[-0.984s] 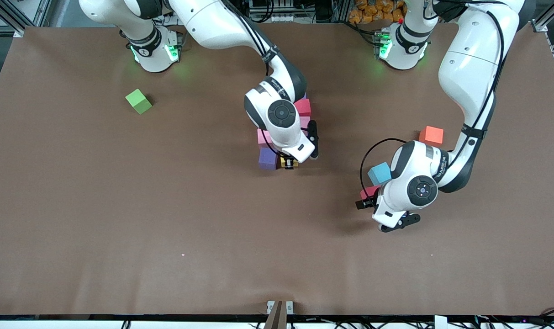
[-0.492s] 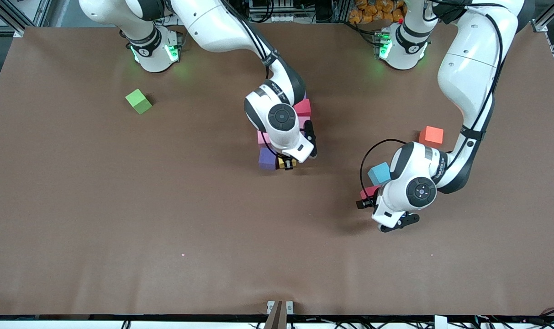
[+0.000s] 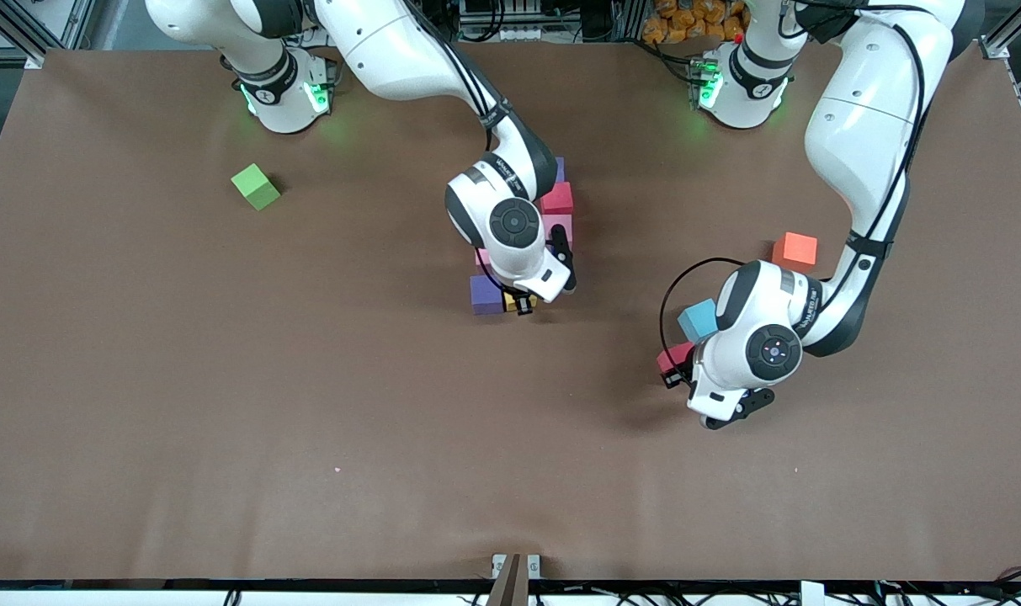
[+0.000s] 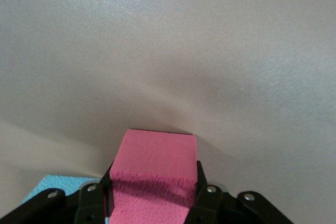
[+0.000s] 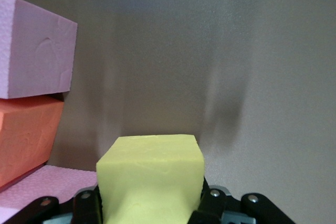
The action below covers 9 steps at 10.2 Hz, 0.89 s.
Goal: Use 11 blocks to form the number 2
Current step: 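Carry the pink cube to the figure while the right gripper releases yellow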
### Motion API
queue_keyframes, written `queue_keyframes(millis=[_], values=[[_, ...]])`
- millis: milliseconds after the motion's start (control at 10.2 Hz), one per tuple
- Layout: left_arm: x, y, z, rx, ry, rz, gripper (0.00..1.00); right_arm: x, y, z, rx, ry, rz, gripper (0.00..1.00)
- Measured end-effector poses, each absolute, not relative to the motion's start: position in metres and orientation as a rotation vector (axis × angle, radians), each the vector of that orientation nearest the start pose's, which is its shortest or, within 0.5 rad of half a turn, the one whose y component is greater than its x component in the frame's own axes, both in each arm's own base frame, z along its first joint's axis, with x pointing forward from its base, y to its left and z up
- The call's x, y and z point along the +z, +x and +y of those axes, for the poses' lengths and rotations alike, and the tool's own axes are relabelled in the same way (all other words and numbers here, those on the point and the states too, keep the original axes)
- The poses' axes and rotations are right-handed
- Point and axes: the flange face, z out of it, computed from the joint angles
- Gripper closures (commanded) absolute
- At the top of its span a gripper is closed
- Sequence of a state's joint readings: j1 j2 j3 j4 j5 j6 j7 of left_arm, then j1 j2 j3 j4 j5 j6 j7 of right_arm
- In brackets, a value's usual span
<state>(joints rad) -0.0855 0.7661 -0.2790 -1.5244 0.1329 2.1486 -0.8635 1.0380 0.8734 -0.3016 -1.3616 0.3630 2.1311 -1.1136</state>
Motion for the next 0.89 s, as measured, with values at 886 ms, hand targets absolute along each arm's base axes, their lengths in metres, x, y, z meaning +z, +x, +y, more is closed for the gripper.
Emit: queue_keyframes(millis=[886], values=[[0.225,0.652,-0.272,0.177,-2.857,-1.325,0.67,0.228,0.495,0.537,-0.076,2.077,2.476,0.00]])
